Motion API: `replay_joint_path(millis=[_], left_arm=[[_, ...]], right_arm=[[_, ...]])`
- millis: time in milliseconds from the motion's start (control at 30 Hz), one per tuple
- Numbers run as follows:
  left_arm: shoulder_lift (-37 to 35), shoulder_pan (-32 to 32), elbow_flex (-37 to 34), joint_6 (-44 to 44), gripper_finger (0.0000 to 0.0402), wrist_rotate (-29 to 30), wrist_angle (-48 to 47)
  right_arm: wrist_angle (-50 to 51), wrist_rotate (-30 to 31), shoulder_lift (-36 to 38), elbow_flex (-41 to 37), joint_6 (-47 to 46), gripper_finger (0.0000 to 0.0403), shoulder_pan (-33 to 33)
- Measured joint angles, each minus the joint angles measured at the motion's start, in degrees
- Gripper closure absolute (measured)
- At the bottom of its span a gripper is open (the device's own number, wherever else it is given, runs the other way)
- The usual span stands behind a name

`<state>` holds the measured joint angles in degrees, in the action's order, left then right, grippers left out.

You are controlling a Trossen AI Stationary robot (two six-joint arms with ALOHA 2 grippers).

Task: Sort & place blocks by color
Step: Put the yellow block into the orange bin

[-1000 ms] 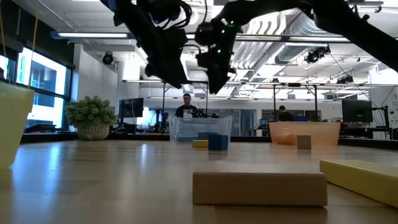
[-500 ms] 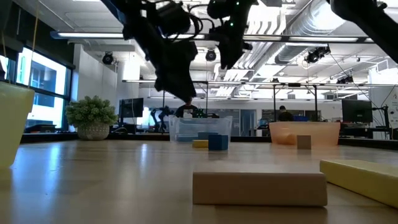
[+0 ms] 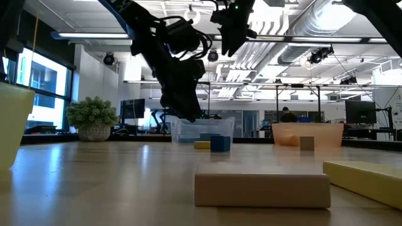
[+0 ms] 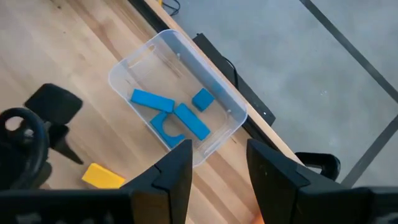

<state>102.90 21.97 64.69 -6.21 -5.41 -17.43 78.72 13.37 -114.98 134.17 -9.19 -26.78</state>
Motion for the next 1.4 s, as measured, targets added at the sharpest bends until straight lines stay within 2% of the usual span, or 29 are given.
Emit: replay_joint_path(millis=[100,467,633,1400], left_arm=[[0.83,-0.3,0.02,1.9,0.017,1.63,1.15],[4.53,-0.4,-0.02,1.43,0.017,1.59,3.91],[5.89,-0.69,0.06,0.62,0.017,4.26,6.18],[9.29,-0.18,0.02,1.81,0.017,5.43,8.27]], right_arm=[[-0.04,0.15,0.0,0.0,0.0,0.0262,0.53],[-0.09,0.17,-0.09,0.0,0.09,0.0262,0.7],[-0.11,0.12,-0.09,0.0,0.0,0.0262,0.7],[-0.15,-0.02,-0.11,-0.02,0.18,0.0262,0.7]])
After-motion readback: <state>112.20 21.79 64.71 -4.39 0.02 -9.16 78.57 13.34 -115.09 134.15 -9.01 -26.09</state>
